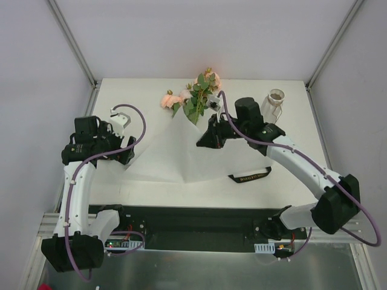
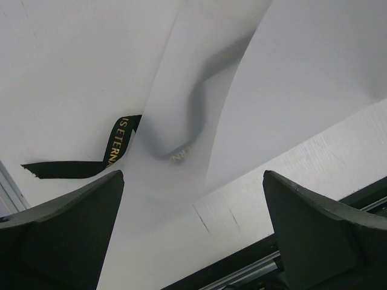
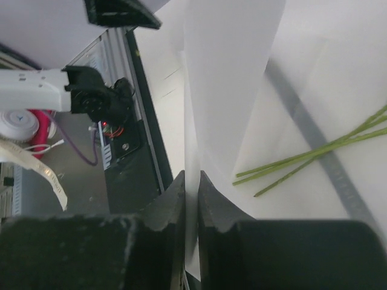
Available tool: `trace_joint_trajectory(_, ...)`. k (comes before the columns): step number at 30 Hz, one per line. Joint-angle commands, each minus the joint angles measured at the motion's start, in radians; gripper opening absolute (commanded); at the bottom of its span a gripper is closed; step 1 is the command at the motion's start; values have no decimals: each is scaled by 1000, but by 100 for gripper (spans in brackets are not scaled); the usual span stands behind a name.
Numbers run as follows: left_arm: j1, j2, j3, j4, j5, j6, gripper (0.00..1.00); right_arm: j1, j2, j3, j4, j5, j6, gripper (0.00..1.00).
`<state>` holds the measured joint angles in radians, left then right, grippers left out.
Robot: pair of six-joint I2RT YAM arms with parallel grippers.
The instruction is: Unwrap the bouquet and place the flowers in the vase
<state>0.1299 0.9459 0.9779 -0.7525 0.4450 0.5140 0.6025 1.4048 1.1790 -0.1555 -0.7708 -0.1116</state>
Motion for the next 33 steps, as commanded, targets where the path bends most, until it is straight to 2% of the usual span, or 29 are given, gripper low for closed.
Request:
trace_joint_trajectory(1, -7, -27, 28, 12, -14, -8, 99, 72, -138, -38, -91, 48, -76, 13)
trace_joint_trajectory(10, -7, -50, 44, 10, -14, -32, 99, 282, -351, -127, -248, 171, -71, 19)
trace_joint_trajectory(13, -9, -52, 44, 10, -5, -40, 99, 360, -412, -173, -283, 206, -43, 36)
trace_joint_trajectory(16, -9, -45, 47, 8, -3, -48, 99, 437, -453, -197, -312, 264, -1, 46)
trace_joint_trajectory(17, -9, -45, 47, 10, -2, -52, 99, 453, -463, -197, -317, 286, 27, 57)
trace_joint_trajectory(18, -9, -45, 48, 8, -3, -55, 99, 463, -472, -193, -334, 292, 35, 60)
trace_joint_trajectory(22, -9, -44, 47, 5, -6, -58, 99, 485, -507, -98, -424, 358, 36, 68)
trace_joint_trajectory(29, -9, -55, 33, 2, -14, -55, 99, 470, -494, 201, -530, 614, -28, 85)
trace_joint_trajectory(33, -7, -67, 10, 2, -22, -43, 99, 357, -405, 299, -539, 660, -16, 83)
